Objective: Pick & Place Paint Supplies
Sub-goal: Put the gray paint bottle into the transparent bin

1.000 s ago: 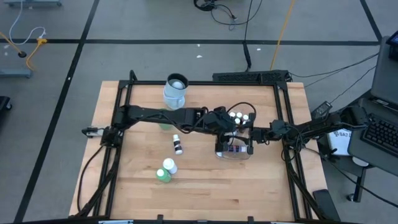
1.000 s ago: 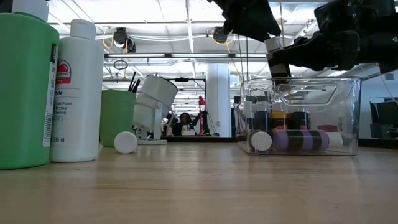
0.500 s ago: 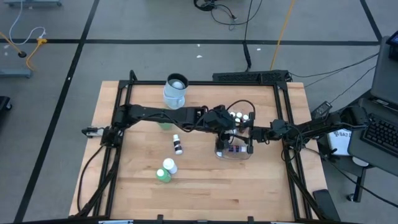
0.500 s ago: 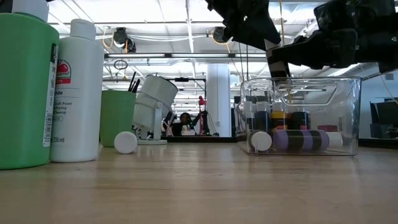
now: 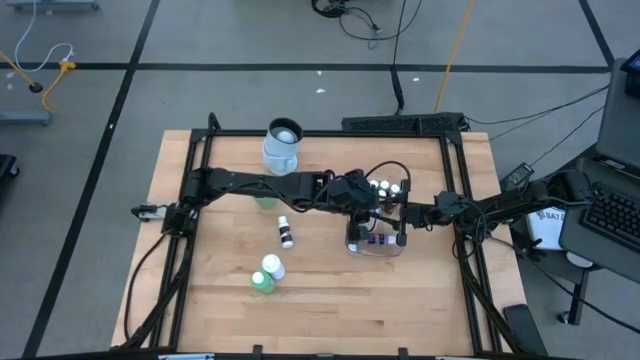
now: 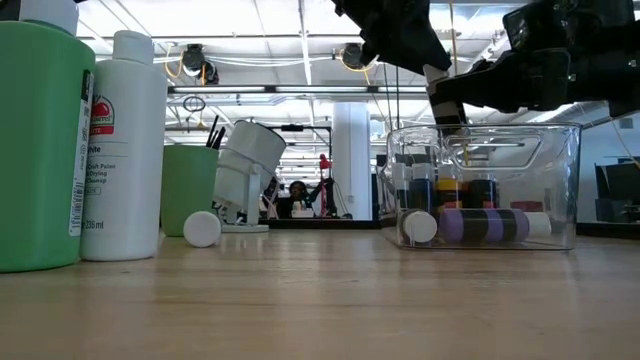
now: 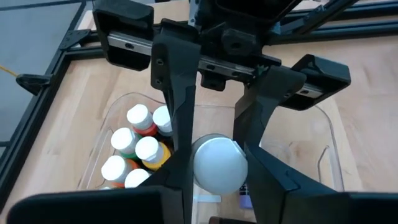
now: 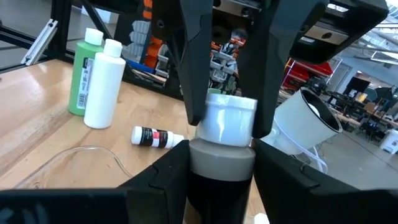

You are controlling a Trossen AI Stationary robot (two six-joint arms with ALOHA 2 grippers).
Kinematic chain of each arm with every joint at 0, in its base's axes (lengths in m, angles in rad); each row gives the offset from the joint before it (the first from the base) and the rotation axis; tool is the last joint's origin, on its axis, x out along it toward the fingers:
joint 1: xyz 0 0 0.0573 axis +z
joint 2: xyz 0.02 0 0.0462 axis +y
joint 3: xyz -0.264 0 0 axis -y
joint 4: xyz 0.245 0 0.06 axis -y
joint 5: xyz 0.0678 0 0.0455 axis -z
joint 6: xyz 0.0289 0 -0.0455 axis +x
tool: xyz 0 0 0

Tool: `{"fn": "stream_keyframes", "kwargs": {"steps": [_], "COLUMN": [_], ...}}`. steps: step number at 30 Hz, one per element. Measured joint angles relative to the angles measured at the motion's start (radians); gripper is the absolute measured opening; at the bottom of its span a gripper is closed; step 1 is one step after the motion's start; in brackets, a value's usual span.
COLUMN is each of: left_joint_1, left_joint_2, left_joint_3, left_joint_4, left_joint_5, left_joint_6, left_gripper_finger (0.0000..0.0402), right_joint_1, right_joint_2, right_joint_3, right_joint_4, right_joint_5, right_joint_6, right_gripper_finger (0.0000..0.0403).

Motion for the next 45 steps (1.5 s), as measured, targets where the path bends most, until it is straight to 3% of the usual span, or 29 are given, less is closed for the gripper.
{"fn": "stream_keyframes", "kwargs": {"steps": [7,21,33,45], "left_joint_1": [0.0,0.009,0.091,0.141], "left_joint_2": [0.0,-0.001,0.0,0.011], "left_joint_3": [0.0,-0.008,-0.184,-0.188], "left_joint_4": [-0.008,-0.066,0.062,0.058], "left_joint_5": [0.011,0.016,0.082,0.096], "left_joint_6": [0.022,0.033,0.018,-0.023], "left_gripper_finger": [0.0099,0.0099,0.0099,0.0099], "right_joint_1": [0.0,0.049,0.244,0.291], "right_joint_2": [0.0,-0.009,-0.063,-0.079], "right_joint_3": [0.0,-0.046,-0.068,-0.069], "right_joint_4": [-0.002,0.07,0.091,0.1], "right_joint_5": [-0.004,0.121,0.388,0.389], "right_joint_6": [-0.003,0.058,-0.015,-0.024], "right_gripper_finger": [0.0162,0.0247,0.0251,0.0251]}}
